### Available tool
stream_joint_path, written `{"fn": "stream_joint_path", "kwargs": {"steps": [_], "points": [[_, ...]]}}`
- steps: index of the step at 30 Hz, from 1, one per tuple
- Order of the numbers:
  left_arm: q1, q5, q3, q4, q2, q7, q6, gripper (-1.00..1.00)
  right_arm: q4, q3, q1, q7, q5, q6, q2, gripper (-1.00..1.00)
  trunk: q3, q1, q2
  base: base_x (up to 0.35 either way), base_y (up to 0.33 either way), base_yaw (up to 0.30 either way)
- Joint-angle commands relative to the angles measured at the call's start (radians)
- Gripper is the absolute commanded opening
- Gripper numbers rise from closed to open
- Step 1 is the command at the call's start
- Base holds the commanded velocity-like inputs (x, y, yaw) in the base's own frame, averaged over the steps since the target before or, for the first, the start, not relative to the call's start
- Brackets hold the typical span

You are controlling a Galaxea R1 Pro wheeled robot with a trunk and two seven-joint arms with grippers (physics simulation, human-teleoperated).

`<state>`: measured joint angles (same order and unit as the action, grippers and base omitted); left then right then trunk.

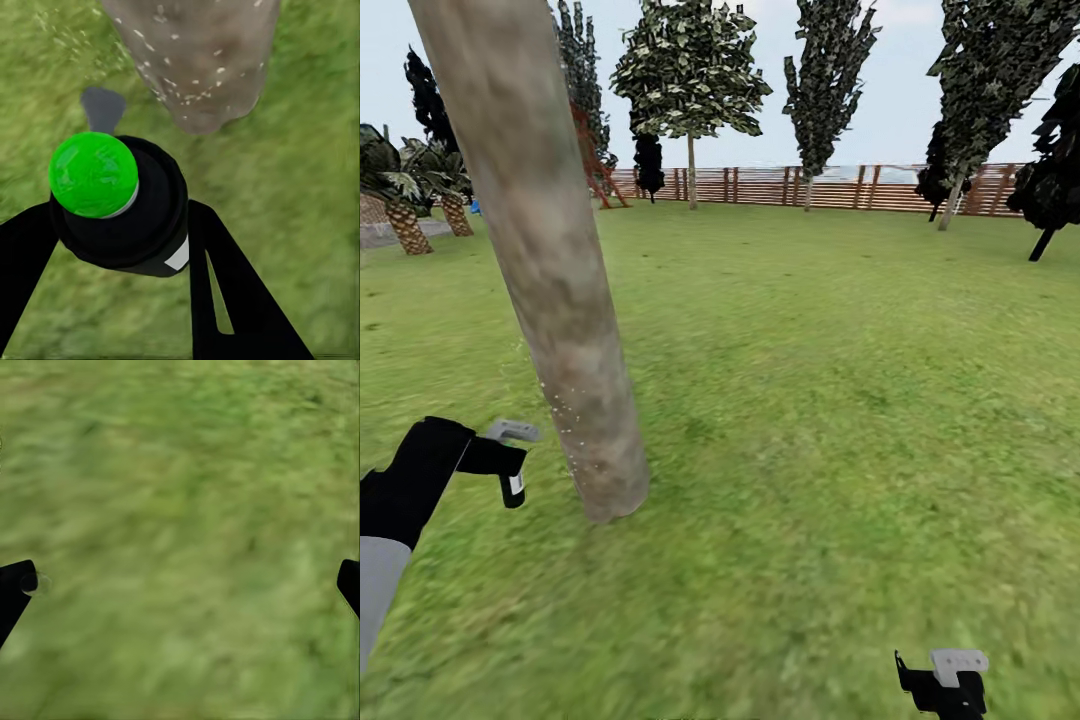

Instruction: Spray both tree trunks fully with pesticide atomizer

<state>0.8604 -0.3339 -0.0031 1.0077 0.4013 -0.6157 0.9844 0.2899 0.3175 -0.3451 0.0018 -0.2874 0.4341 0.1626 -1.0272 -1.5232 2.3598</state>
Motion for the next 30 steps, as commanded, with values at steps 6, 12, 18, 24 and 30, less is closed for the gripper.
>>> {"fn": "stream_joint_path", "kwargs": {"steps": [6,12,18,24,30], "points": [[-0.004,0.001,0.001,-0.015,-0.034,0.060,-0.002,-1.00,0.000,0.000,0.000,0.000,0.000,0.001,0.000,1.00,0.000,0.000,0.000,0.037,-0.276,0.076],[-0.008,0.022,0.038,-0.027,-0.037,0.079,-0.004,-1.00,0.000,0.000,0.000,0.001,-0.001,0.000,0.000,1.00,0.000,0.000,0.000,0.065,-0.276,0.001],[-0.009,0.024,0.071,-0.055,-0.038,0.081,-0.037,-1.00,0.000,0.000,0.000,0.001,-0.001,0.000,0.000,1.00,0.000,0.000,0.000,0.001,-0.277,0.067],[-0.009,0.024,0.072,-0.057,-0.058,0.110,-0.041,-1.00,-0.001,0.000,0.000,0.001,-0.001,0.000,0.000,1.00,0.000,0.000,0.000,0.001,-0.277,0.270],[-0.009,0.023,0.072,-0.057,-0.074,0.118,-0.041,-1.00,-0.001,0.000,0.000,0.001,-0.001,0.000,0.000,1.00,0.000,0.000,0.000,0.122,-0.261,0.279]]}}
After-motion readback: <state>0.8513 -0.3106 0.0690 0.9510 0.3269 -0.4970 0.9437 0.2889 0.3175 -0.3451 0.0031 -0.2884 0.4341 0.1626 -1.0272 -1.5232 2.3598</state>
